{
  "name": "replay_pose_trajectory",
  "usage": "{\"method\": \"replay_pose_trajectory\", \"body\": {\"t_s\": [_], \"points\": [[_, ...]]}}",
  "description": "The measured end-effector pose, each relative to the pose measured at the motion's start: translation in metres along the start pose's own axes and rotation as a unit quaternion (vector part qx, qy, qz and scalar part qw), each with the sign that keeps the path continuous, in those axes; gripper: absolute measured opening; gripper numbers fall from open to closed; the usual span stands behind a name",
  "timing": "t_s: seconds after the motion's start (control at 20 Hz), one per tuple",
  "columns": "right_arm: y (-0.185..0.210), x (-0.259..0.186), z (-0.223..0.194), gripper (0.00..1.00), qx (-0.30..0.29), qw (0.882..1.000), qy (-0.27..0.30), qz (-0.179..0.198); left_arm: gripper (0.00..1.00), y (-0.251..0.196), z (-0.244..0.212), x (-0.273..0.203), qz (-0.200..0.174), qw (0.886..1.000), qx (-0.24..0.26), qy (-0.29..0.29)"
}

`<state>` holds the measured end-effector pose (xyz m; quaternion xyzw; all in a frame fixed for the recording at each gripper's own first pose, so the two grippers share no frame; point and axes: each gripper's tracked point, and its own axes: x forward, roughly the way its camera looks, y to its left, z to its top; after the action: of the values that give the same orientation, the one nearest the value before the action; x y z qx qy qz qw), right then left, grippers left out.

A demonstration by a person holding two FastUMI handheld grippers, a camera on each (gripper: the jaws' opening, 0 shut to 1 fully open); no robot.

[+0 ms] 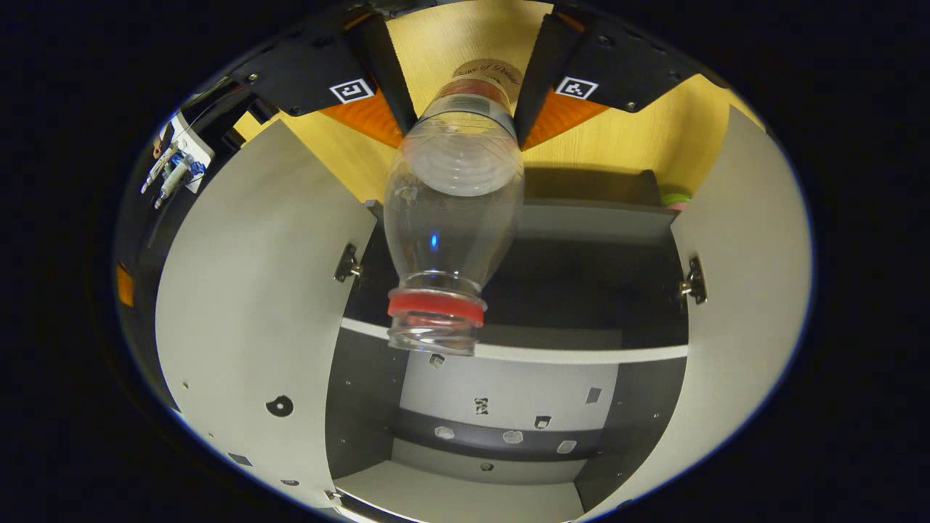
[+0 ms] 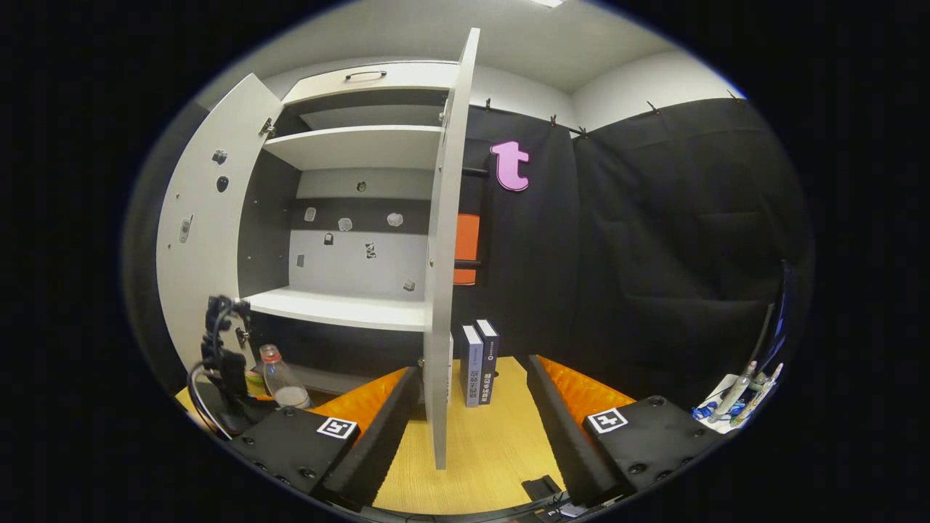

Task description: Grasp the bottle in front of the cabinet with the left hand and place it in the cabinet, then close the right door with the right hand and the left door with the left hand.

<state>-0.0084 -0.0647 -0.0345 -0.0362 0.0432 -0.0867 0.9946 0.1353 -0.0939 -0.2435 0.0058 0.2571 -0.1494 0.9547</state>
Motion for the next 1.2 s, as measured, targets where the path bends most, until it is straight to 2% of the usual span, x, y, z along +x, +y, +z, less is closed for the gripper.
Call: {"method": "replay_pose_trajectory", "body": {"t_s": [0.25,0.4,0.7,1.0,1.2], "points": [[-0.001,-0.002,0.015,0.99,0.006,1.000,-0.011,0.003,0.76,0.003,0.067,-0.029,-0.002,1.000,-0.013,-0.017],[-0.004,-0.003,0.025,0.99,0.006,1.000,-0.024,-0.001,0.76,0.005,0.107,-0.035,-0.006,0.999,0.007,-0.034],[-0.006,-0.005,0.038,0.99,0.002,0.999,-0.039,-0.001,0.76,0.009,0.176,-0.022,-0.009,0.998,0.015,-0.058],[-0.013,-0.004,0.046,0.99,0.005,0.999,-0.048,-0.008,0.76,0.011,0.221,0.006,-0.019,0.998,0.013,-0.066],[-0.022,-0.001,0.050,0.99,0.002,0.998,-0.054,-0.020,0.76,0.010,0.250,0.029,-0.018,0.997,0.033,-0.071]]}}
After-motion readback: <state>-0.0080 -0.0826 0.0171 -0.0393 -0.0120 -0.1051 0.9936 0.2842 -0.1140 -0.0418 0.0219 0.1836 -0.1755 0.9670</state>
